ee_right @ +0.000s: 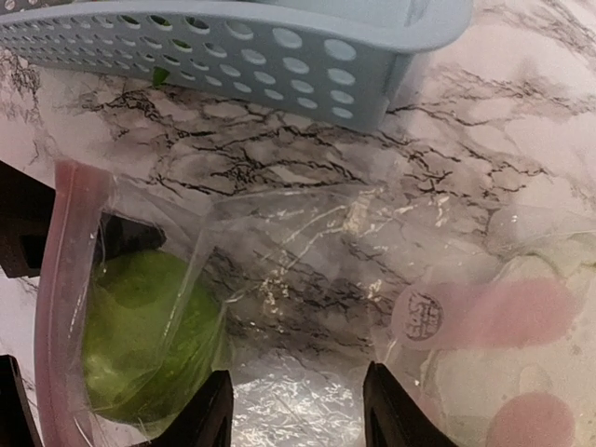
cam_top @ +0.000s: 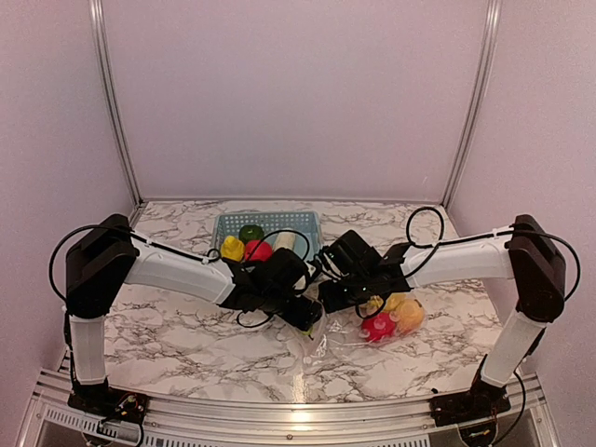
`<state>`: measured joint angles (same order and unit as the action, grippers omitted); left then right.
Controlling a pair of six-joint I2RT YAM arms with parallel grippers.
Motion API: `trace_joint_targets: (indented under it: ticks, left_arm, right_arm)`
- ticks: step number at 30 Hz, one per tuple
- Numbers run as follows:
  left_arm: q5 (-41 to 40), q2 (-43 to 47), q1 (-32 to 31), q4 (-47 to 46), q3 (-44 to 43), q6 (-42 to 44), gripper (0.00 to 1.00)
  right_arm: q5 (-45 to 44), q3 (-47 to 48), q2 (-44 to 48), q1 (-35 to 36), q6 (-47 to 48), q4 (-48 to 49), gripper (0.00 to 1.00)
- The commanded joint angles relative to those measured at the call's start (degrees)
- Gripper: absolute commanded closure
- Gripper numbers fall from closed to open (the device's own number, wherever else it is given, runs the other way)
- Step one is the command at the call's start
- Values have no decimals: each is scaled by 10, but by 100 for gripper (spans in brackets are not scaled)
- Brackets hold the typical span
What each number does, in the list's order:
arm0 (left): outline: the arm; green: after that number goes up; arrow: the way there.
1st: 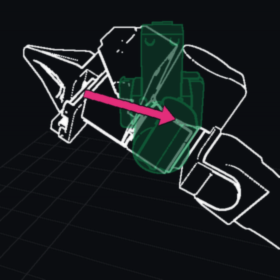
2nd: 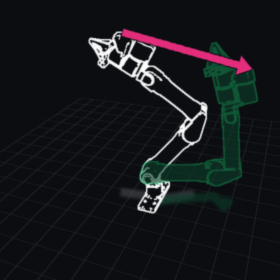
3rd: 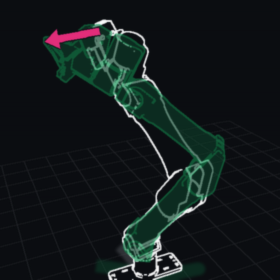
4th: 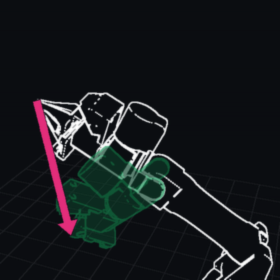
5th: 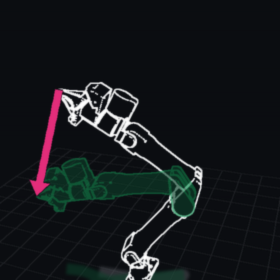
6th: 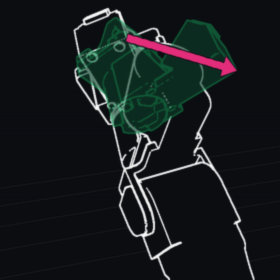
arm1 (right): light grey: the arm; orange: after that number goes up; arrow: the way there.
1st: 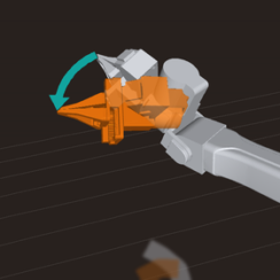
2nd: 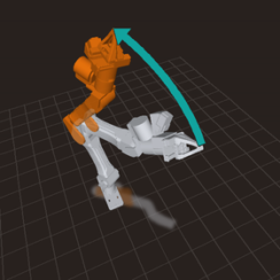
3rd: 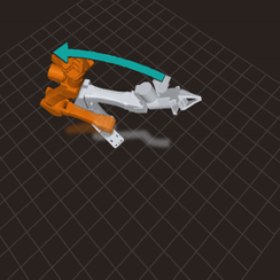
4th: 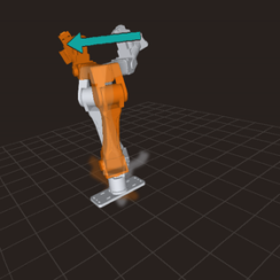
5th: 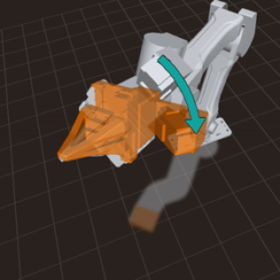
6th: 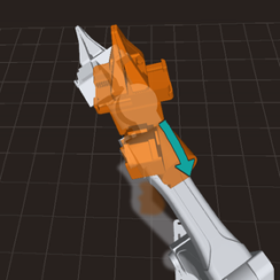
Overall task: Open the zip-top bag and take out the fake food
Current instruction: Pick up the fake fruit from the zipper food storage bag.
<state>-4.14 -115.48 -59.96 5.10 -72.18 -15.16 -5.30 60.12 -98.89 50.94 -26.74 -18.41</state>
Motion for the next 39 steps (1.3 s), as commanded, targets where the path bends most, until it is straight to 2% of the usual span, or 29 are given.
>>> trace_joint_targets:
  ticks: [1,9,13,29,39]
  left_arm:
    - [-14,-12,-2,16,-9,-6,16]
    - [-4,12,-2,19,3,-2,42]
    - [-2,42,-2,16,20,1,48]
    - [-27,149,-2,42,88,-4,50]
    - [-83,218,3,68,120,-8,50]
  right_arm:
    - [6,10,-8,8,-5,4,54]
    - [-12,7,0,7,-16,-2,50]
    - [-17,7,1,2,-19,-6,50]
    - [-12,2,17,-4,-23,1,49]
    - [-21,7,43,-4,-22,-9,49]
